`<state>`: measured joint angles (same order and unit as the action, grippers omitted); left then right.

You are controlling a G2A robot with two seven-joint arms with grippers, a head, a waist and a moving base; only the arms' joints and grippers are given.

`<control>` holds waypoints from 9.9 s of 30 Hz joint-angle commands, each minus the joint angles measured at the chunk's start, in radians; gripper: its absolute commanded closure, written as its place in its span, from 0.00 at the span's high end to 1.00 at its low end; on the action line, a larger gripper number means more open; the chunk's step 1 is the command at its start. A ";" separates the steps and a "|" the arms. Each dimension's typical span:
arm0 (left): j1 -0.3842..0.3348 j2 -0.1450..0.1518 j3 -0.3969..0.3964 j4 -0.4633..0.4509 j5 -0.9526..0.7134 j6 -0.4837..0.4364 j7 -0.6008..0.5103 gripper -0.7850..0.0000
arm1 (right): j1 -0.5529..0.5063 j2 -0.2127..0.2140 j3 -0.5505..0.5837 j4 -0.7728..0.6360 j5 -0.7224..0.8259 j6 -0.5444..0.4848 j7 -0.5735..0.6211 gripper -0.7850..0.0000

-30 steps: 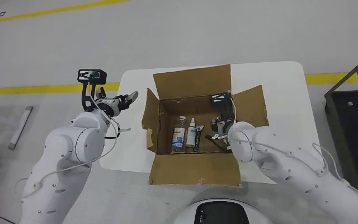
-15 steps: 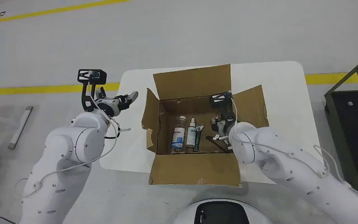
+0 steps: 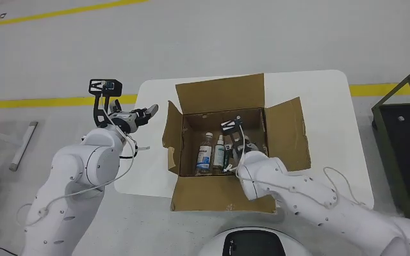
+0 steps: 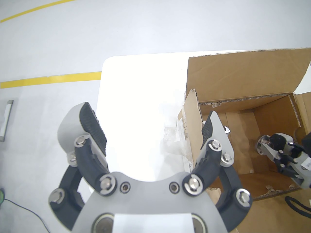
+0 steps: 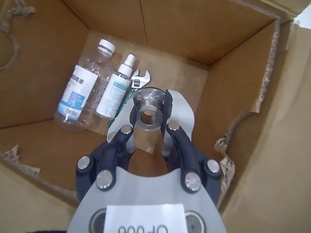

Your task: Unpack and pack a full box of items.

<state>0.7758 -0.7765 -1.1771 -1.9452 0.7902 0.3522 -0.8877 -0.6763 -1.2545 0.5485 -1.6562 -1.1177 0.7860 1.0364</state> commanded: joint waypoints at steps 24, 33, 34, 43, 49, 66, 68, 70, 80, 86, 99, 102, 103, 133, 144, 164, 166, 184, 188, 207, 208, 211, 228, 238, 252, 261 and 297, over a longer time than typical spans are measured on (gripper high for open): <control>0.000 0.000 0.000 0.000 0.000 0.000 0.000 1.00 | 0.055 -0.137 0.053 0.255 -0.004 -0.043 0.040 0.84; 0.000 0.000 0.000 0.000 0.000 0.000 0.000 1.00 | -0.148 -0.056 0.470 -0.255 0.046 -0.130 -0.011 1.00; 0.000 0.000 0.000 0.000 0.000 0.000 0.000 1.00 | -0.186 -0.047 0.533 -0.305 0.069 -0.164 -0.015 1.00; 0.000 0.000 0.000 0.000 0.000 0.000 0.000 1.00 | -0.506 -0.014 1.119 -0.459 0.578 -0.442 -0.163 1.00; 0.000 0.000 0.000 0.000 0.000 0.000 0.000 1.00 | -0.648 -0.011 1.309 -0.325 0.909 -0.648 -0.181 1.00; 0.000 0.000 0.000 0.000 0.000 0.000 0.000 1.00 | -0.649 -0.001 1.192 -0.113 1.124 -0.825 -0.135 0.07; 0.000 0.000 0.000 0.000 0.000 0.000 0.000 1.00 | -0.653 0.002 1.193 -0.110 1.129 -0.836 -0.141 0.00; 0.000 0.000 0.000 0.000 0.000 0.000 0.000 1.00 | -0.659 0.005 1.196 -0.116 1.129 -0.834 -0.145 0.00; 0.000 0.000 0.000 0.000 0.000 0.000 0.000 1.00 | -0.732 0.023 1.296 -0.169 1.172 -0.824 -0.173 0.00; 0.000 0.000 0.000 0.000 0.000 0.000 0.000 1.00 | -0.790 0.034 1.366 -0.212 1.182 -0.813 -0.178 0.00; 0.000 0.000 0.000 0.000 0.000 0.000 0.000 1.00 | -0.808 0.063 1.391 -0.266 1.030 -0.701 -0.158 1.00; 0.000 0.000 0.000 0.000 0.000 0.000 0.000 1.00 | -0.820 0.069 1.424 -0.286 0.981 -0.677 -0.184 1.00; 0.000 0.000 0.000 0.000 0.000 0.000 0.000 1.00 | -0.828 0.070 1.438 -0.293 0.975 -0.676 -0.202 0.73; 0.000 0.000 0.000 0.000 0.000 0.000 0.000 1.00 | -0.891 0.067 1.360 -0.192 1.036 -0.754 -0.377 0.00; 0.000 0.000 0.000 0.000 0.000 0.000 0.000 1.00 | -0.835 0.061 1.216 -0.240 1.173 -0.885 -0.339 0.00; 0.000 0.000 0.000 0.000 0.000 0.000 0.000 1.00 | -0.740 0.081 1.005 -0.252 0.911 -0.776 -0.208 0.00; 0.000 0.000 0.000 0.000 0.000 0.000 0.000 1.00 | -0.734 0.082 0.999 -0.248 0.910 -0.754 -0.206 0.00; 0.000 0.000 0.000 0.000 0.000 0.000 0.000 1.00 | -0.833 0.074 1.269 -0.244 1.396 -0.931 -0.526 0.00; 0.000 0.000 0.000 0.000 0.000 0.000 0.000 1.00 | -0.881 0.077 1.325 -0.286 1.288 -0.945 -0.602 0.00; 0.030 -0.019 0.034 0.003 0.012 -0.155 0.192 0.00 | -0.950 0.074 1.297 -0.311 1.098 -0.941 -0.684 0.00; 0.031 -0.021 0.048 0.007 0.042 -0.182 0.204 0.00 | -0.949 0.074 1.297 -0.311 1.099 -0.940 -0.684 0.00; 0.039 -0.026 0.087 0.031 0.104 -0.252 0.235 0.00 | -0.950 0.074 1.298 -0.308 1.111 -0.937 -0.680 0.00; 0.013 -0.090 0.232 0.099 -0.035 -0.385 0.204 0.00 | -0.949 0.075 1.284 -0.309 1.126 -0.904 -0.670 0.00; -0.043 -0.130 0.290 0.156 -0.167 -0.462 0.160 0.00 | -0.957 0.076 1.300 -0.312 1.135 -0.904 -0.660 0.00; -0.066 -0.145 0.319 0.178 -0.134 -0.491 0.162 0.00 | -0.967 0.078 1.315 -0.307 1.145 -0.900 -0.649 0.00; -0.034 -0.149 0.318 0.189 -0.084 -0.513 0.199 0.00 | -0.923 0.081 1.291 -0.284 1.135 -0.880 -0.632 0.00; -0.070 -0.245 0.411 0.217 -0.033 -0.521 0.147 0.00 | -0.205 0.044 0.911 0.328 1.313 -0.633 -0.603 0.00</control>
<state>0.7050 -1.0201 -0.7645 -1.7285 0.7588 -0.1697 -0.7396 -0.8848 -1.2107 1.4611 -1.3326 0.1860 0.1639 0.4170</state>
